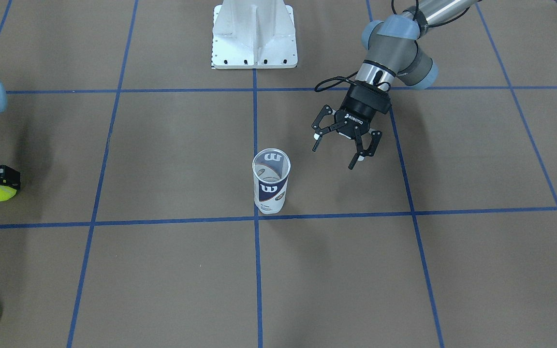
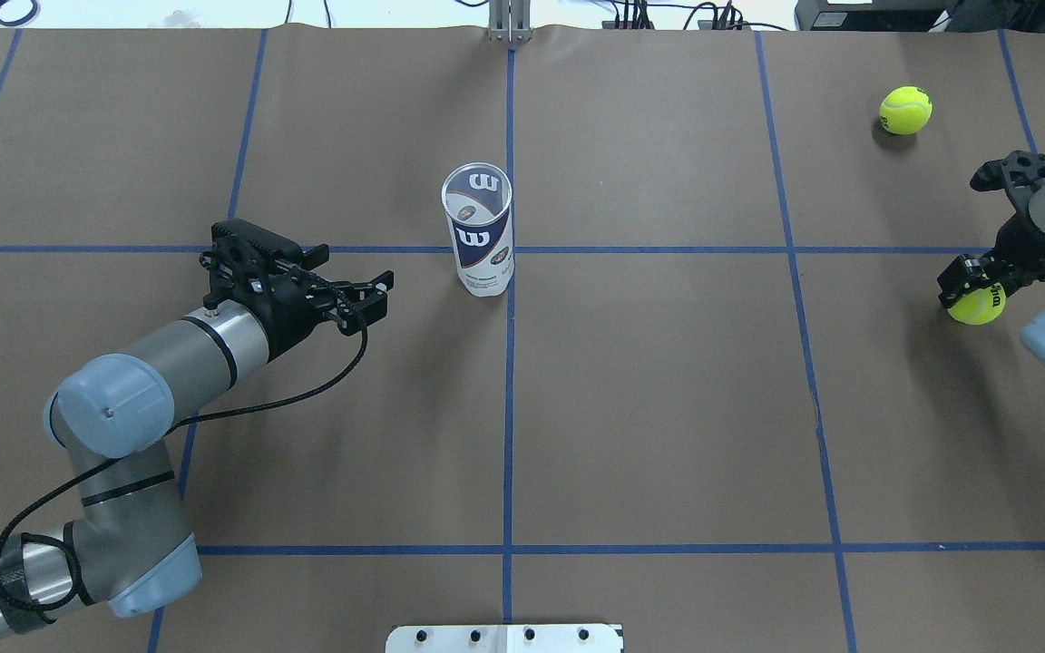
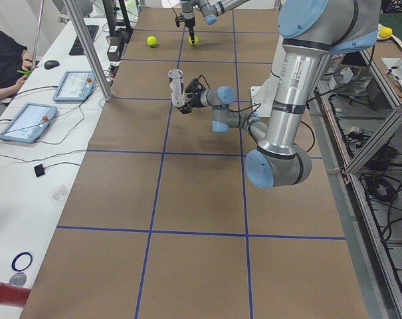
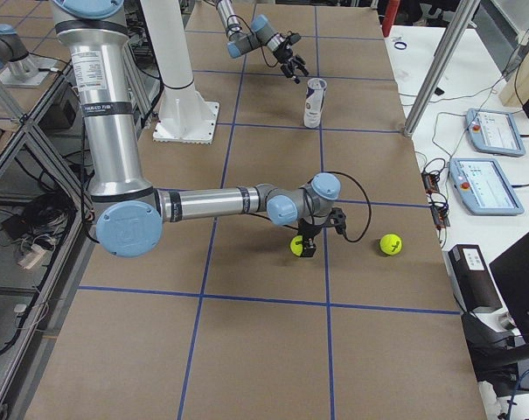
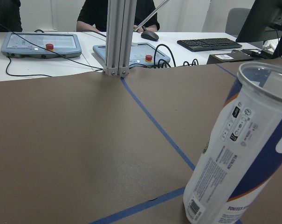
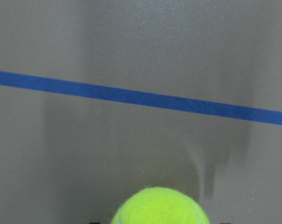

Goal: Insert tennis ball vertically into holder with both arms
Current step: 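Lower the right gripper onto the nearer yellow ball and grasp it, then lift the ball with the right gripper while the left gripper grasps the upright can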

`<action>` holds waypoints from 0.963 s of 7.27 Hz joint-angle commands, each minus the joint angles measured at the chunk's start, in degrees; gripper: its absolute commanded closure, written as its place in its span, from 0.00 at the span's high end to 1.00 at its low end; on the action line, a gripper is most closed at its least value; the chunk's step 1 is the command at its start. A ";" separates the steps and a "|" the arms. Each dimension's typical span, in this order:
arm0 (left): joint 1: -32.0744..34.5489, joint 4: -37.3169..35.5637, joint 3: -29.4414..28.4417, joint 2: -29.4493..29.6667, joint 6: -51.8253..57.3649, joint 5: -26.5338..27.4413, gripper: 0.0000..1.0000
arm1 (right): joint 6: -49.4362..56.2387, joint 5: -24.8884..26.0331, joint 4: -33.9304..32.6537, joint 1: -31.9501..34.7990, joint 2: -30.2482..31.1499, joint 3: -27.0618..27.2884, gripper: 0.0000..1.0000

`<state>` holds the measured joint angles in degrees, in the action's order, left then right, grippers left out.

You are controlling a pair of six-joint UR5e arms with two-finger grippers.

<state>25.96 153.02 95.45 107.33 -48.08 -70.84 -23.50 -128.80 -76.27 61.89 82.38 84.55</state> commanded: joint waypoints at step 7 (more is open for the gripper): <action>-3.98 0.52 -8.25 7.63 0.44 8.85 0.98 | -13.82 -7.07 -0.72 2.89 -7.64 8.88 0.00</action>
<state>23.77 153.38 89.56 113.19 -47.93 -65.77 -32.41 -134.39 -76.88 64.71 77.69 92.94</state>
